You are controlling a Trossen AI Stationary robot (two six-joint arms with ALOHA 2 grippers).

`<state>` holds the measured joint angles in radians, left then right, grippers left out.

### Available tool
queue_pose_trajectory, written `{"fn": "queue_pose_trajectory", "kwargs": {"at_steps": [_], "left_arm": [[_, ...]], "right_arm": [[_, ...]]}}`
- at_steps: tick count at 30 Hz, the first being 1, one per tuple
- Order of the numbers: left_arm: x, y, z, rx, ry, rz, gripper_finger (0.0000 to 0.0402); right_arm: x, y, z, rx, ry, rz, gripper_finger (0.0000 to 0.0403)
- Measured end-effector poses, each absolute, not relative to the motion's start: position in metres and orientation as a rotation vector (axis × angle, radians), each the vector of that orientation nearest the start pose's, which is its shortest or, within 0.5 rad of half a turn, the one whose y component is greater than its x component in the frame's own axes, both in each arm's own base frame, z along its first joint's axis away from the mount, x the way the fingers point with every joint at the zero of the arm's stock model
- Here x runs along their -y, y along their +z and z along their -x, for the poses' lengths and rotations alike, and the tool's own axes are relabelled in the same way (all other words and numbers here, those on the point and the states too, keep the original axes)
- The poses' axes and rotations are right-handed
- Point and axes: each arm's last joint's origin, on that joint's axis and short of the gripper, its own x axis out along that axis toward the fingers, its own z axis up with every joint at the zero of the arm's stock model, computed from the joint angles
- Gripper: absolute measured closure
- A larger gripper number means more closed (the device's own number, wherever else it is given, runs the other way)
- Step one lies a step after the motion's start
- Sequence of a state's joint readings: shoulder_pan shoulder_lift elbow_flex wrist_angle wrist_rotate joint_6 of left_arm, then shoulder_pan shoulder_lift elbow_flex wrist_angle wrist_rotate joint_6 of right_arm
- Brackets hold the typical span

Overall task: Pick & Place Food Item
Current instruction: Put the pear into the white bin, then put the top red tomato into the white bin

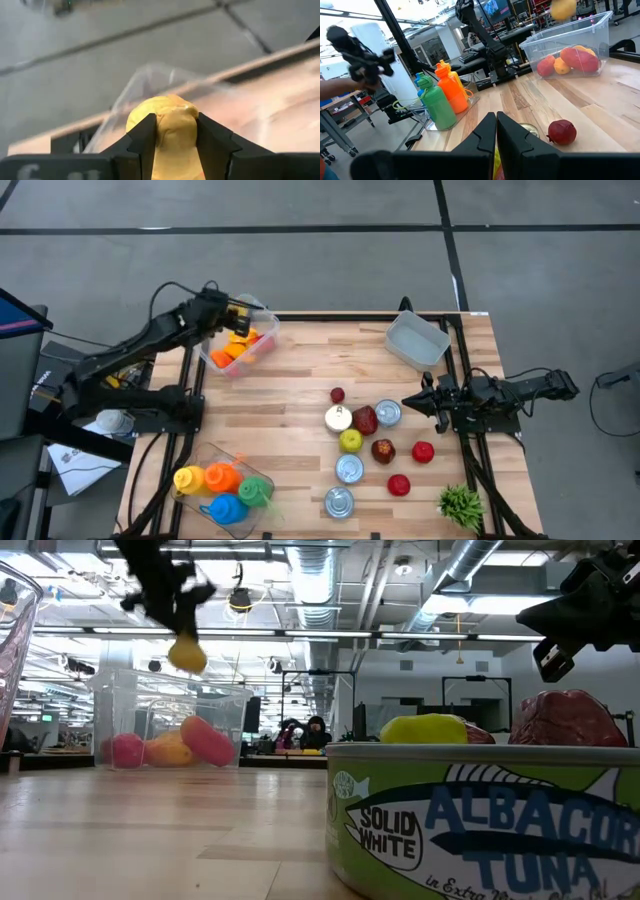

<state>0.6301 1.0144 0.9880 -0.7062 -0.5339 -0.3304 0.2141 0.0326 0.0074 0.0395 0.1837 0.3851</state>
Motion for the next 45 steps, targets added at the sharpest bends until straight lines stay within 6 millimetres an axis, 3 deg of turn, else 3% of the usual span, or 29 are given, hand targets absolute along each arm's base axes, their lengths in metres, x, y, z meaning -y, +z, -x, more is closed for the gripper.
{"fn": "queue_pose_trajectory", "kwargs": {"at_steps": [6, 15, 26, 32, 35, 45], "left_arm": [[-0.14, 0.275, -0.136, -0.693, 1.285, 0.411, 0.029], [-0.137, 0.244, -0.13, -0.791, 1.255, 0.461, 0.029], [-0.133, 0.225, -0.126, -0.858, 1.251, 0.466, 0.029], [-0.134, 0.227, -0.129, -0.855, 1.213, 0.4, 0.0287], [-0.135, 0.23, -0.13, -0.829, 1.203, 0.374, 0.0265], [-0.132, 0.227, -0.127, -0.875, 1.202, 0.393, 0.0126]], "right_arm": [[-0.016, 0.167, -0.098, 0.008, 0.032, -0.388, 0.0393], [-0.016, 0.167, -0.098, 0.008, 0.033, -0.388, 0.0393], [-0.016, 0.167, -0.098, 0.008, 0.032, -0.388, 0.0393], [-0.016, 0.167, -0.098, 0.008, 0.033, -0.388, 0.0393], [-0.016, 0.167, -0.098, 0.008, 0.033, -0.388, 0.0393], [-0.016, 0.167, -0.098, 0.008, 0.033, -0.388, 0.0393]]}}
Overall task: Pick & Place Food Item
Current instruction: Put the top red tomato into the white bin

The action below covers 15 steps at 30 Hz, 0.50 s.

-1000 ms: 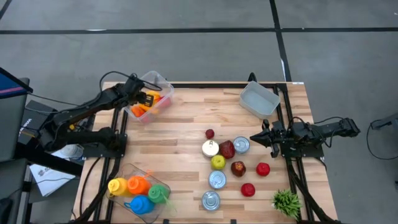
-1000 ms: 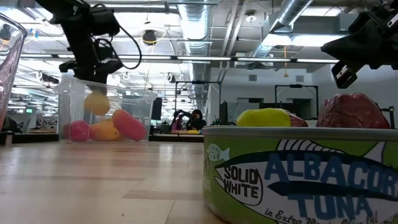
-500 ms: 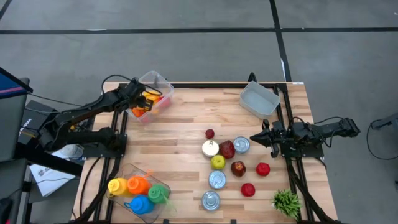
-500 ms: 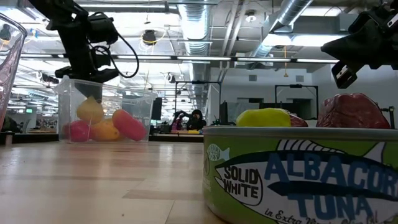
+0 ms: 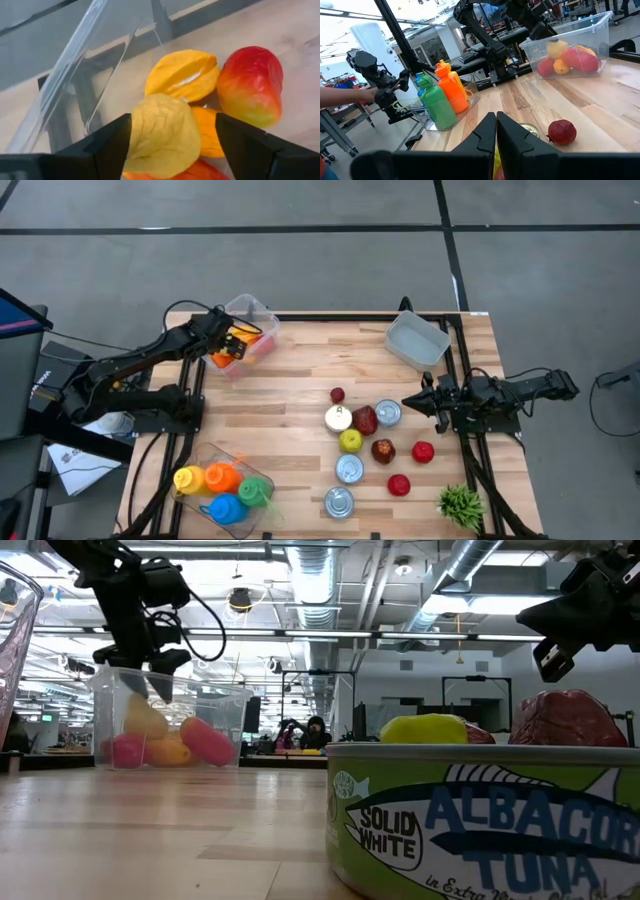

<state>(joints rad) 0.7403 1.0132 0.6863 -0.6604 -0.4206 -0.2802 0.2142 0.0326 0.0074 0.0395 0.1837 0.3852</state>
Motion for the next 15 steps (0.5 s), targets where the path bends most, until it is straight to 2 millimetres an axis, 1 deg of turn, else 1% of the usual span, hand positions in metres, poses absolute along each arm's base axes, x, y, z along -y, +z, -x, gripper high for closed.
{"fn": "queue_pose_trajectory", "kwargs": {"at_steps": [3, 6, 8, 12, 15], "left_arm": [[-0.131, 0.234, -0.127, -0.839, 1.218, 0.428, 0.0113], [-0.13, 0.25, -0.129, -0.762, 1.189, 0.431, 0.0111], [-0.129, 0.266, -0.13, -0.702, 1.172, 0.427, 0.0111], [-0.123, 0.302, -0.129, -0.558, 1.119, 0.417, 0.0116], [-0.115, 0.335, -0.125, -0.403, 1.047, 0.411, 0.0126]], "right_arm": [[-0.016, 0.167, -0.098, 0.008, 0.033, -0.388, 0.0393], [-0.016, 0.167, -0.098, 0.008, 0.033, -0.388, 0.0393], [-0.016, 0.167, -0.098, 0.008, 0.033, -0.388, 0.0393], [-0.016, 0.167, -0.098, 0.008, 0.033, -0.388, 0.0393], [-0.016, 0.167, -0.098, 0.008, 0.032, -0.388, 0.0393]]}}
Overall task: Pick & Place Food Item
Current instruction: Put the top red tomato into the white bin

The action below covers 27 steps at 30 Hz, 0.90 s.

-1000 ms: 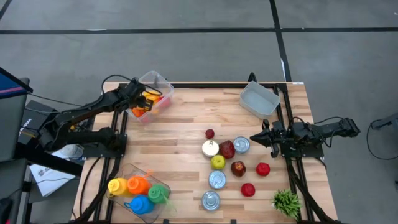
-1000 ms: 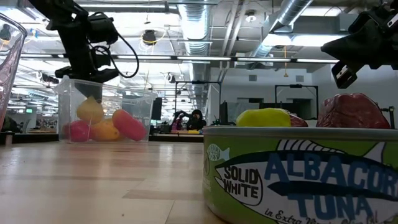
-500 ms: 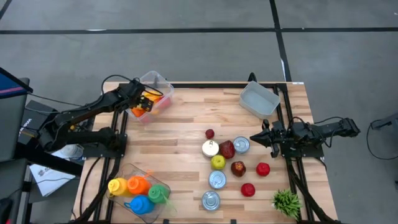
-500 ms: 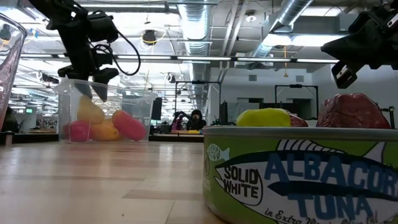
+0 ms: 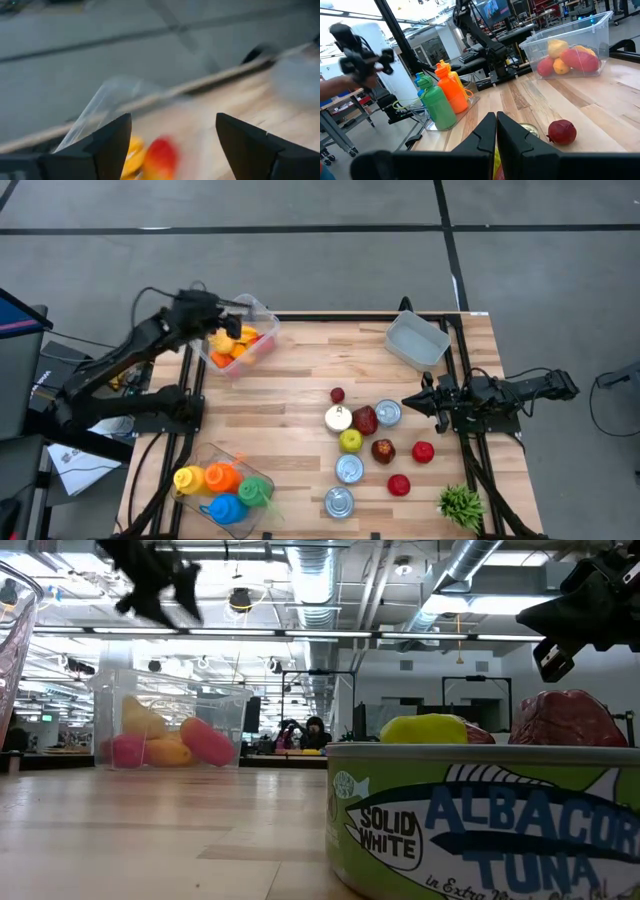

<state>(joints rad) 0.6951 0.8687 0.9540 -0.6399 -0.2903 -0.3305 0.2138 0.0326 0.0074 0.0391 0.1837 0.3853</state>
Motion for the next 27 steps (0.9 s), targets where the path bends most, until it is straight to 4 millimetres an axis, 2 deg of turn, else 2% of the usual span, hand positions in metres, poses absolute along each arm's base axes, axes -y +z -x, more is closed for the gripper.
{"fn": "queue_pose_trajectory", "kwargs": {"at_steps": [6, 12, 15, 20, 27], "left_arm": [[-0.093, 0.394, -0.111, 0.001, 0.793, 0.403, 0.0171], [-0.064, 0.427, -0.092, 0.28, 0.54, 0.311, 0.0258], [-0.052, 0.436, -0.082, 0.35, 0.482, 0.257, 0.0312], [-0.04, 0.439, -0.072, 0.371, 0.427, 0.201, 0.0391], [-0.038, 0.438, -0.075, 0.359, 0.39, 0.205, 0.0394]], "right_arm": [[-0.016, 0.167, -0.098, 0.008, 0.033, -0.388, 0.0393], [-0.016, 0.172, -0.097, 0.057, 0.041, -0.418, 0.0393], [-0.015, 0.182, -0.096, 0.152, 0.067, -0.543, 0.0393], [-0.014, 0.199, -0.092, 0.341, 0.09, -0.594, 0.0393], [-0.011, 0.213, -0.086, 0.487, 0.072, -0.626, 0.0393]]}}
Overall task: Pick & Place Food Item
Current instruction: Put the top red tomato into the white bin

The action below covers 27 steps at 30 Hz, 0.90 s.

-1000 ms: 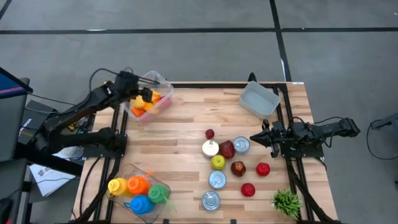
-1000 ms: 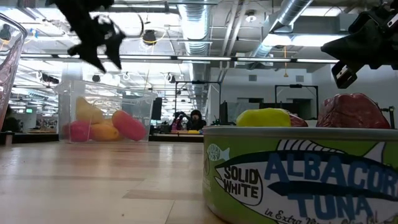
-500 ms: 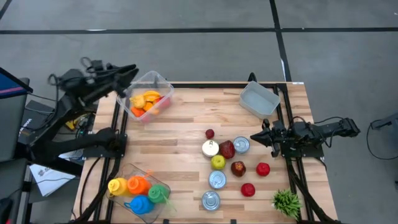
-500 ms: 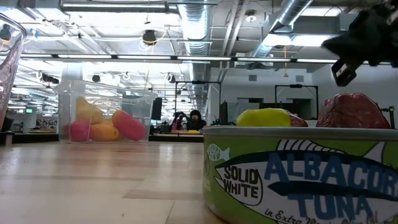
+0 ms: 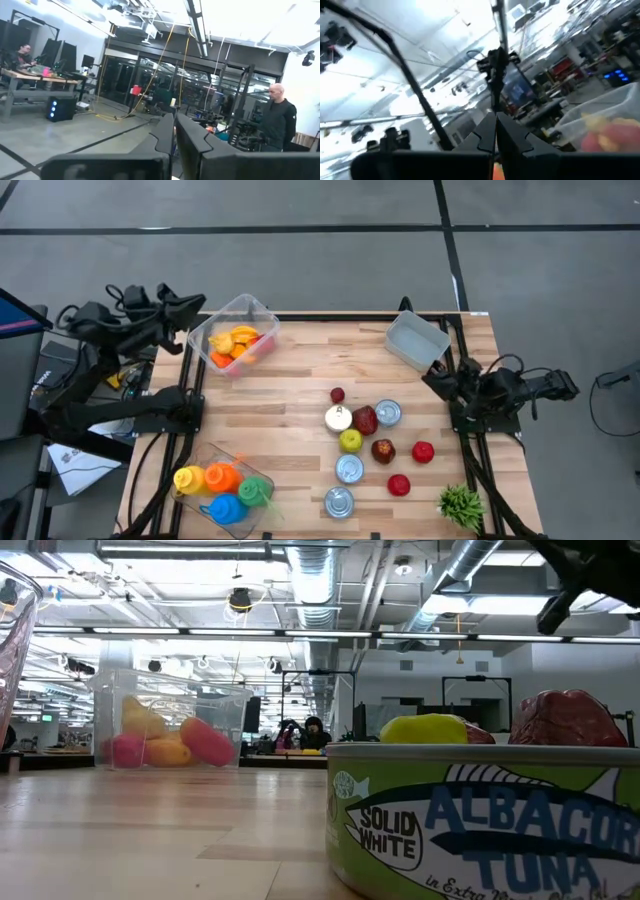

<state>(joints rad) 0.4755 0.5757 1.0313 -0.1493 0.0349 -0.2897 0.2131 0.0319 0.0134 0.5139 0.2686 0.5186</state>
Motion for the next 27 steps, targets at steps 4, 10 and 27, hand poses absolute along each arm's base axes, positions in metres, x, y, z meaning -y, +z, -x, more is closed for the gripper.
{"fn": "queue_pose_trajectory", "kwargs": {"at_steps": [4, 10, 27], "left_arm": [[-0.038, 0.438, -0.077, 0.354, 0.391, 0.206, 0.04], [-0.038, 0.438, -0.077, 0.354, 0.391, 0.206, 0.0399], [-0.04, 0.436, -0.079, 0.337, 0.394, 0.217, 0.0391]], "right_arm": [[-0.011, 0.232, -0.085, 0.436, 0.059, -0.58, 0.0393], [-0.014, 0.27, -0.094, -0.008, -0.078, -0.464, 0.0393], [-0.052, 0.281, -0.159, -1.248, -0.137, -0.403, 0.0265]]}}
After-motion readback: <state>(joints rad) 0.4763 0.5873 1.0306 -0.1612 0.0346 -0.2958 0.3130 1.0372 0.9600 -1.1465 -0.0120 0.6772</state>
